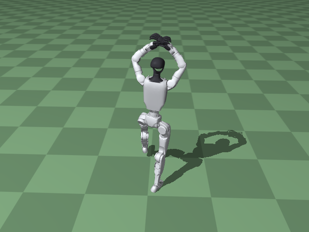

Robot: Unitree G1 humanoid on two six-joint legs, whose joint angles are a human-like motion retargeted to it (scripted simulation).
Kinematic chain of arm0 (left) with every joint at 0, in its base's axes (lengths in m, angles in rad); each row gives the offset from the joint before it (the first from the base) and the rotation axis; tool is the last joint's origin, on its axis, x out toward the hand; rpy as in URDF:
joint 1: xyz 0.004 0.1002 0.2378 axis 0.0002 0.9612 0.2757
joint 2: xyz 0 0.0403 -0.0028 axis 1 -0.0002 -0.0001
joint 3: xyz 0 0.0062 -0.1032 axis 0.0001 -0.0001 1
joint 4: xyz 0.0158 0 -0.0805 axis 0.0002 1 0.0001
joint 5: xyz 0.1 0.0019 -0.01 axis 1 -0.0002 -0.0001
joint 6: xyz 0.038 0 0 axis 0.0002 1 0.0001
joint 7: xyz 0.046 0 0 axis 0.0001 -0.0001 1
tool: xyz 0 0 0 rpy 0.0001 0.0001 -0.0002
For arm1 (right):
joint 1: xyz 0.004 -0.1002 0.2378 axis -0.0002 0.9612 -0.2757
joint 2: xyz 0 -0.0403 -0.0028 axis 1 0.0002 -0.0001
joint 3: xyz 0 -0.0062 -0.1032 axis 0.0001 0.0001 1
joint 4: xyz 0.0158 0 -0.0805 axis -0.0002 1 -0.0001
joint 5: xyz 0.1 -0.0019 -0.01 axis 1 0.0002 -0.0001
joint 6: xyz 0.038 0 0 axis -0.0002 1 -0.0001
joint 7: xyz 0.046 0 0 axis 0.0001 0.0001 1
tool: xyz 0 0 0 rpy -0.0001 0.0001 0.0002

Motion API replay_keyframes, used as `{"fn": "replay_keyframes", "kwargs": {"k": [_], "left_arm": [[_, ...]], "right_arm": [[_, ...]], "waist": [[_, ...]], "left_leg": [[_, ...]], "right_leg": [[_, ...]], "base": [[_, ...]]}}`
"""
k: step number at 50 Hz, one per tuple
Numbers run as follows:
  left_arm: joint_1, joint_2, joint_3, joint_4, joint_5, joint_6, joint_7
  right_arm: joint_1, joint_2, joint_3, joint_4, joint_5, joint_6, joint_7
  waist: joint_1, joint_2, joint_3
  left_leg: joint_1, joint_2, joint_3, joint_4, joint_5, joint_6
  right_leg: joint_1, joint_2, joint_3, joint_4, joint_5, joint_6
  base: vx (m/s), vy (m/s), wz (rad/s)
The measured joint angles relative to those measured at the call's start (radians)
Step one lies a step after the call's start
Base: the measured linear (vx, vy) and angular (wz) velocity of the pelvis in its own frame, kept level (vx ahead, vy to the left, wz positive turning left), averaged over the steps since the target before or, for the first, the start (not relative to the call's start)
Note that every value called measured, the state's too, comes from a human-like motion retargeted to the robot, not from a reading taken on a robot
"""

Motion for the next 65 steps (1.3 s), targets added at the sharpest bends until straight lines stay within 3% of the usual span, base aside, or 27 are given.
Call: {"fn": "replay_keyframes", "kwargs": {"k": [10, 15, 18, 21, 24, 26, 28, 32, 35, 39, 42, 46, 50, 57, 65], "left_arm": [[-0.001, 0.004, 0.0, -0.007, -0.038, 0.01, -0.032], [-0.015, 0.003, 0.0, -0.008, -0.032, 0.006, -0.046], [-0.002, 0.006, 0.0, -0.008, -0.026, 0.01, -0.051], [0.022, 0.008, 0.0, -0.004, -0.013, 0.021, -0.053], [0.032, 0.006, 0.0, 0.004, 0.02, 0.032, -0.05], [0.028, 0.003, 0.0, 0.008, 0.041, 0.034, -0.038], [0.02, -0.001, 0.0, 0.008, 0.053, 0.031, -0.021], [0.017, -0.008, 0.0, 0.003, 0.053, 0.025, 0.011], [0.024, -0.013, 0.0, 0.007, 0.055, 0.026, 0.02], [0.029, -0.017, 0.0, 0.011, 0.063, 0.023, 0.029], [0.027, -0.019, 0.0, 0.013, 0.074, 0.013, 0.028], [0.029, -0.019, 0.0, 0.014, 0.106, -0.002, 0.014], [0.028, -0.023, 0.0, 0.017, 0.118, -0.008, 0.01], [0.028, -0.03, 0.0, 0.026, 0.103, -0.008, 0.01], [-0.002, -0.038, 0.0, 0.044, 0.114, 0.006, 0.003]], "right_arm": [[0.014, -0.006, 0.0, -0.006, 0.049, 0.006, 0.026], [0.004, -0.018, 0.0, -0.019, 0.072, 0.003, 0.045], [0.017, -0.029, 0.0, -0.028, 0.07, 0.018, 0.063], [0.046, -0.035, 0.0, -0.034, 0.051, 0.037, 0.074], [0.065, -0.038, 0.0, -0.036, 0.027, 0.048, 0.075], [0.063, -0.038, 0.0, -0.038, 0.021, 0.047, 0.073], [0.052, -0.039, 0.0, -0.04, 0.028, 0.044, 0.071], [0.028, -0.046, 0.0, -0.04, 0.049, 0.051, 0.084], [0.022, -0.047, 0.0, -0.032, 0.051, 0.062, 0.099], [0.026, -0.044, 0.0, -0.026, 0.053, 0.062, 0.099], [0.028, -0.042, 0.0, -0.024, 0.062, 0.059, 0.096], [0.026, -0.041, 0.0, -0.025, 0.072, 0.059, 0.104], [0.02, -0.042, 0.0, -0.022, 0.076, 0.061, 0.111], [0.025, -0.047, 0.0, -0.022, 0.078, 0.062, 0.117], [0.017, -0.062, 0.0, -0.016, 0.132, 0.059, 0.116]], "waist": [[-0.002, 0.019, -0.04], [-0.027, 0.023, -0.061], [-0.039, 0.005, -0.074], [-0.046, -0.008, -0.072], [-0.063, 0.001, -0.069], [-0.075, 0.005, -0.072], [-0.089, 0.0, -0.076], [-0.138, -0.015, -0.073], [-0.177, -0.024, -0.061], [-0.23, -0.052, -0.036], [-0.259, -0.087, -0.009], [-0.259, -0.118, 0.033], [-0.266, -0.107, 0.062], [-0.316, -0.081, 0.044], [-0.281, -0.075, -0.047]], "left_leg": [[0.149, -0.01, 0.081, 0.0, -0.081, 0.0], [0.198, -0.044, 0.121, 0.0, -0.035, 0.0], [0.23, -0.081, 0.09, 0.0, -0.035, 0.0], [0.31, -0.12, 0.053, 0.0, -0.085, 0.009], [0.379, -0.14, 0.005, 0.0, -0.132, 0.026], [0.41, -0.145, -0.02, 0.0, -0.159, 0.03], [0.431, -0.151, -0.04, 0.0, -0.183, 0.026], [0.467, -0.167, -0.093, 0.013, -0.223, 0.007], [0.492, -0.179, -0.139, 0.039, -0.257, 0.01], [0.527, -0.219, -0.204, 0.063, -0.301, 0.026], [0.568, -0.259, -0.245, 0.069, -0.331, 0.019], [0.615, -0.256, -0.266, 0.07, -0.349, 0.0], [0.66, -0.242, -0.295, 0.08, -0.372, 0.0], [0.692, -0.248, -0.35, 0.085, -0.394, 0.0], [0.697, -0.252, -0.381, 0.119, -0.397, 0.0]], "right_leg": [[0.034, -0.017, 0.021, 0.064, -0.059, 0.0], [0.051, -0.04, 0.005, 0.106, -0.029, 0.0], [0.069, -0.073, -0.005, 0.151, 0.053, 0.0], [0.098, -0.105, -0.023, 0.229, 0.204, -0.005], [0.063, -0.114, -0.062, 0.394, 0.36, -0.034], [-0.012, -0.119, -0.079, 0.549, 0.411, -0.055], [-0.104, -0.121, -0.084, 0.692, 0.392, -0.068], [-0.24, -0.104, -0.109, 0.792, 0.224, -0.087], [-0.289, -0.101, -0.175, 0.694, 0.118, -0.105], [-0.307, -0.102, -0.274, 0.384, 0.079, -0.087], [-0.316, -0.08, -0.271, 0.108, 0.151, -0.015], [-0.395, 0.041, -0.158, -0.142, 0.348, 0.0], [-0.489, 0.091, -0.13, -0.168, 0.393, 0.0], [-0.517, 0.007, -0.287, -0.168, 0.428, 0.0], [-0.407, -0.025, -0.32, -0.15, 0.412, 0.0]], "base": [[0.37, 0.2, -0.18], [0.44, 0.35, 0.23], [0.56, 0.38, 0.43], [0.63, 0.39, 0.51], [0.56, 0.39, 0.73], [0.51, 0.31, 0.58], [0.47, 0.24, 0.53], [0.43, 0.18, 0.71], [0.38, 0.14, 0.83], [0.35, 0.09, 0.88], [0.35, -0.03, 0.74], [0.25, -0.32, 0.31], [0.32, -0.14, 0.38], [0.38, 0.04, 0.54], [0.48, -0.11, 0.35]]}}
